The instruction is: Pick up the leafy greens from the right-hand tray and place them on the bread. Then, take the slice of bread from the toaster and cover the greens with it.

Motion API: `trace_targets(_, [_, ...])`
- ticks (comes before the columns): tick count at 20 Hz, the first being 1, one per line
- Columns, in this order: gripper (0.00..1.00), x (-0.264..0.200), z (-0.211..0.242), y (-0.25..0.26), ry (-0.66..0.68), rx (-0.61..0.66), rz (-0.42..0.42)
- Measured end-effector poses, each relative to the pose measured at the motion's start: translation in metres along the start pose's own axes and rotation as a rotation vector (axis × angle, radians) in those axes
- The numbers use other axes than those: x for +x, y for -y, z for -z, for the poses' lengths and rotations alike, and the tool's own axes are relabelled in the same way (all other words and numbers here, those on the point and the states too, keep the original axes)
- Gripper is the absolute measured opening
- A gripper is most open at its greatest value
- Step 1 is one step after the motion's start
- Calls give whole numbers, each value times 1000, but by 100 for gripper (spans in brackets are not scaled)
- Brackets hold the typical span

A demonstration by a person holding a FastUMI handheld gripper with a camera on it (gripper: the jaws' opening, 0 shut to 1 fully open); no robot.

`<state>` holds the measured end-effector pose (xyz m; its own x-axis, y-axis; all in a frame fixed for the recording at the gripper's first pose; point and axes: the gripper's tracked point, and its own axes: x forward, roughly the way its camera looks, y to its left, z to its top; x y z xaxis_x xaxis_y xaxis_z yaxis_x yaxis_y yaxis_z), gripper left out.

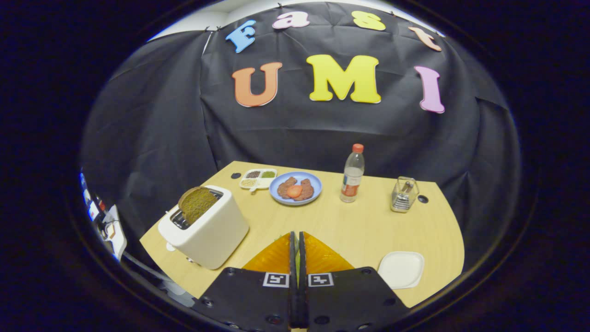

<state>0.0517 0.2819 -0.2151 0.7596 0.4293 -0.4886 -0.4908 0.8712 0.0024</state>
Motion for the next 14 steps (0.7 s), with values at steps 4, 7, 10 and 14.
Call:
trace_targets(4, [0, 18, 17, -33, -54, 28, -56])
trace_targets(7, [1, 39, 31, -33, -109, 68, -56])
trace_targets(10, [0, 66, 46, -14, -158, 93, -7])
trace_targets(14, [0, 96, 59, 20, -191, 103, 74])
